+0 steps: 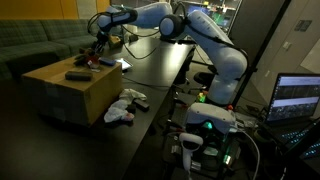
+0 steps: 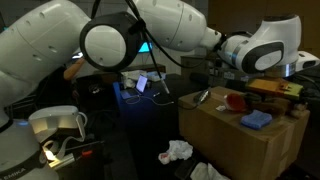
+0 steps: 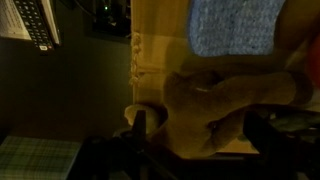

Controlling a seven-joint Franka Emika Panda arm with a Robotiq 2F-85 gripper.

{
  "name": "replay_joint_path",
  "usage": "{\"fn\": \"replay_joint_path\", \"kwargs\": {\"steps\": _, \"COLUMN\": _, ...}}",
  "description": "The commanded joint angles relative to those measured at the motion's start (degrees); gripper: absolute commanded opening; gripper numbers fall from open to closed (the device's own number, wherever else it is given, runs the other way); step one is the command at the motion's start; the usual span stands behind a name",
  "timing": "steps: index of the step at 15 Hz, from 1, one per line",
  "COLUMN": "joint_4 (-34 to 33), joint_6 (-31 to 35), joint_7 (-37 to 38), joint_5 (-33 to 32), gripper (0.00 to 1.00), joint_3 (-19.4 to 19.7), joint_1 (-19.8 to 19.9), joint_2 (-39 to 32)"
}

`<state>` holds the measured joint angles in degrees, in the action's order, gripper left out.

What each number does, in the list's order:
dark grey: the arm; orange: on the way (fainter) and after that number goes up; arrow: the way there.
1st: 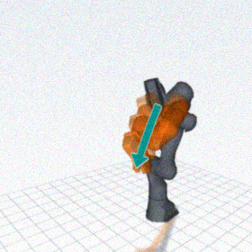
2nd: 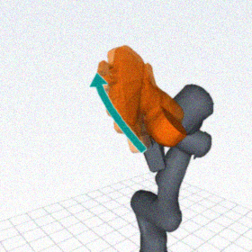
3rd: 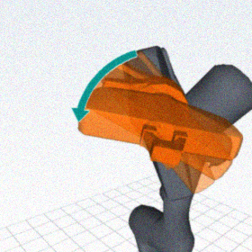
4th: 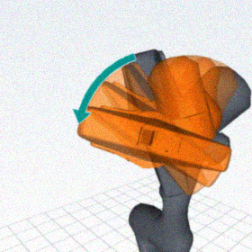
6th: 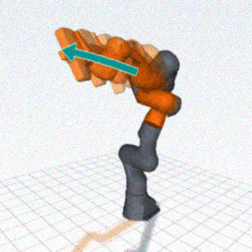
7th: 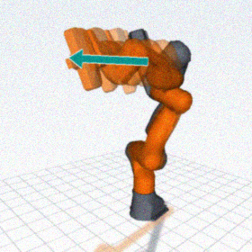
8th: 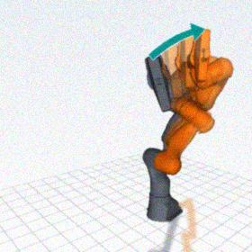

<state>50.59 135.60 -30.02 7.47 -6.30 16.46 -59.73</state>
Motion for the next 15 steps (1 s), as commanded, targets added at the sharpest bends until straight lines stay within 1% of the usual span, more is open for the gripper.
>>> {"fn": "replay_joint_path", "kwargs": {"steps": 1, "joint_4": -10.72, "joint_6": -0.42, "joint_7": -1.06, "joint_5": 0.47, "gripper": 1.0, "joint_3": -1.58, "joint_1": 0.59, "joint_2": -6.92}}
{"fn": "replay_joint_path", "kwargs": {"steps": 4, "joint_4": -14.44, "joint_6": 0.05, "joint_7": -1.51, "joint_5": 0.69, "gripper": 1.0, "joint_3": -2.14, "joint_1": 0.98, "joint_2": -10.14}}
{"fn": "replay_joint_path", "kwargs": {"steps": 9, "joint_4": -20.03, "joint_6": 0.49, "joint_7": -0.85, "joint_5": 0.27, "gripper": 1.0, "joint_3": -1.98, "joint_1": 0.91, "joint_2": -14.65}}
{"fn": "replay_joint_path", "kwargs": {"steps": 10, "joint_4": -20.87, "joint_6": 0.13, "joint_7": -1.05, "joint_5": 0.23, "gripper": 0.99, "joint_3": -1.99, "joint_1": 0.97, "joint_2": -15.15}}
{"fn": "replay_joint_path", "kwargs": {"steps": 11, "joint_4": -20.28, "joint_6": -0.01, "joint_7": -1.44, "joint_5": 0.54, "gripper": 0.85, "joint_3": -2.08, "joint_1": 0.99, "joint_2": -14.89}}
{"fn": "replay_joint_path", "kwargs": {"steps": 12, "joint_4": -20.4, "joint_6": -0.67, "joint_7": -1.51, "joint_5": 0.48, "gripper": 0.74, "joint_3": -2.09, "joint_1": 1.02, "joint_2": -14.79}}
{"fn": "replay_joint_path", "kwargs": {"steps": 13, "joint_4": -20.34, "joint_6": -1.83, "joint_7": -2.37, "joint_5": 0.63, "gripper": 0.71, "joint_3": -2.52, "joint_1": 1.22, "joint_2": -14.51}}
{"fn": "replay_joint_path", "kwargs": {"steps": 14, "joint_4": -19.89, "joint_6": -4.03, "joint_7": -3.5, "joint_5": 0.79, "gripper": 0.64, "joint_3": -3.11, "joint_1": 1.46, "joint_2": -13.71}}
{"fn": "replay_joint_path", "kwargs": {"steps": 15, "joint_4": -19.66, "joint_6": -5.56, "joint_7": -4.45, "joint_5": 0.77, "gripper": 0.53, "joint_3": -3.5, "joint_1": 1.54, "joint_2": -13.1}}
